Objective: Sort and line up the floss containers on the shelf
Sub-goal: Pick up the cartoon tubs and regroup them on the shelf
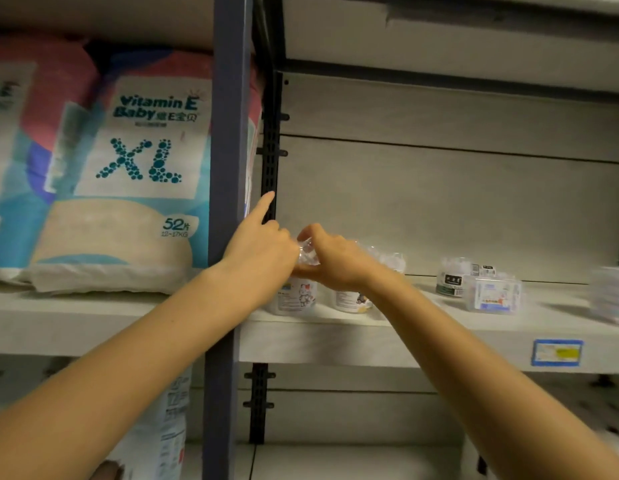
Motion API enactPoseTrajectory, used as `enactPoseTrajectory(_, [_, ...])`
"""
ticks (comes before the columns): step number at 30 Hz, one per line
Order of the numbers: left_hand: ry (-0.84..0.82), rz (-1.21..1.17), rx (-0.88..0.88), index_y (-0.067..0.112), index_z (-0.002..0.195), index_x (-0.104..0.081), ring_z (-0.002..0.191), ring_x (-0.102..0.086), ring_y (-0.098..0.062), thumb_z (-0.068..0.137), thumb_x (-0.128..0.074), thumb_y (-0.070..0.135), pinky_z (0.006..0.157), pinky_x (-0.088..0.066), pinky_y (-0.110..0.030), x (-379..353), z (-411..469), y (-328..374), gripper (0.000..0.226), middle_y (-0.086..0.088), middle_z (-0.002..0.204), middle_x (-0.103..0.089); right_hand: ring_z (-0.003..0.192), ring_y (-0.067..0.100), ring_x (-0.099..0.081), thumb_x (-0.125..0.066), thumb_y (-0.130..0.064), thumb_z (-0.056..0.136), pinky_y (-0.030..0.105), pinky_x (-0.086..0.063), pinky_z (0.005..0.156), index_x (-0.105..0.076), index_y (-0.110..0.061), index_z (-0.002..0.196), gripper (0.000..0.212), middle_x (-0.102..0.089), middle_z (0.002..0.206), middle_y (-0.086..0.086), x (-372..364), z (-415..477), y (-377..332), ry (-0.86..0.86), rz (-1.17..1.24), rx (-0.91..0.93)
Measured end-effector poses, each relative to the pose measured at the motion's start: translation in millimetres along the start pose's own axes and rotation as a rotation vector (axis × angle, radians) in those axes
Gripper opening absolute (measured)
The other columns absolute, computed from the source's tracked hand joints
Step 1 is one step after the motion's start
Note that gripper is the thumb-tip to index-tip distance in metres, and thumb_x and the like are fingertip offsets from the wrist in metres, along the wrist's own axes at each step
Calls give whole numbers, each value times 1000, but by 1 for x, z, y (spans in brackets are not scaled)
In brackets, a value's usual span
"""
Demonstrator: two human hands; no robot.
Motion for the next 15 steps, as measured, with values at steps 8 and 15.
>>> enactPoseTrajectory(8, [-125, 31, -8, 14, 119, -59, 119, -51, -22, 91, -47, 21, 115, 7, -47, -10, 20, 10, 31, -3, 120, -63, 117, 33, -50, -59, -35, 87, 43, -44, 95, -34, -7, 133, 60, -45, 137, 15, -9, 12, -2, -24, -82, -17])
enactPoseTrajectory(15, [437, -210, 123, 10, 91, -63, 80, -62, -27, 73, -64, 15, 92, -44, -42, 14, 3, 22, 18, -8, 83, -66, 118, 20, -49, -54, -28, 91, 35, -41, 98, -49, -16, 127, 38, -50, 131, 2, 44, -48, 26, 298, -124, 179])
Point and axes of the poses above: each hand's wrist, its own z-axis towards the middle knuckle, its own x-axis out of the back of the hand, y = z × x, the point moved 4 cm from there along z, towards the middle knuckle
